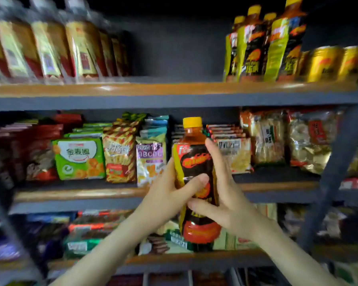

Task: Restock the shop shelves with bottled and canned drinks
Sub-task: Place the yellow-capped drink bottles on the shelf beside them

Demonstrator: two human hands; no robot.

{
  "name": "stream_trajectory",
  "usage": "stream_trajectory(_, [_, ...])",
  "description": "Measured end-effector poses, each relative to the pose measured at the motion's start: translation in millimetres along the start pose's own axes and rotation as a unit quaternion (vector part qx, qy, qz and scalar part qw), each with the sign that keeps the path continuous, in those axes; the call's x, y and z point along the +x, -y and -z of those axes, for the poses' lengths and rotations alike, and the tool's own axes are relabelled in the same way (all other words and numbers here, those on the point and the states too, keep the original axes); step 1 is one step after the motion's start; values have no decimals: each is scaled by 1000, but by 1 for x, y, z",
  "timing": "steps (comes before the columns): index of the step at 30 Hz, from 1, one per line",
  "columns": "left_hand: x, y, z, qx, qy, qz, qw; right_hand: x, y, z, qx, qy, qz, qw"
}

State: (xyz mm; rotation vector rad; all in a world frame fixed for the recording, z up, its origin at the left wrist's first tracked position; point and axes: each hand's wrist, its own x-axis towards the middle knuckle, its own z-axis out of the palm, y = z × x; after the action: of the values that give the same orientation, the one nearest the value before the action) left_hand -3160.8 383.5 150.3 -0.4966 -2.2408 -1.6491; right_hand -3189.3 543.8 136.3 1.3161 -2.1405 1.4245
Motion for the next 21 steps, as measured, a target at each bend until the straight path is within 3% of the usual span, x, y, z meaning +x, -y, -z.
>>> stream_trajectory(5, [-75, 70, 7, -108, 5, 235, 966, -59, -30, -82, 145, 47, -180, 972])
stream_trajectory(12, [-140, 119, 10, -220, -48, 464, 856, -96, -50, -153, 255, 112, -318, 906])
stream_trajectory(16, [-150, 137, 13, -223, -42, 530, 817, -104, -54, -168, 194, 154, -387, 888])
stream_trajectory(21, [-153, 144, 12, -137, -21, 524, 841, -102, -50, -171, 192, 149, -461, 854])
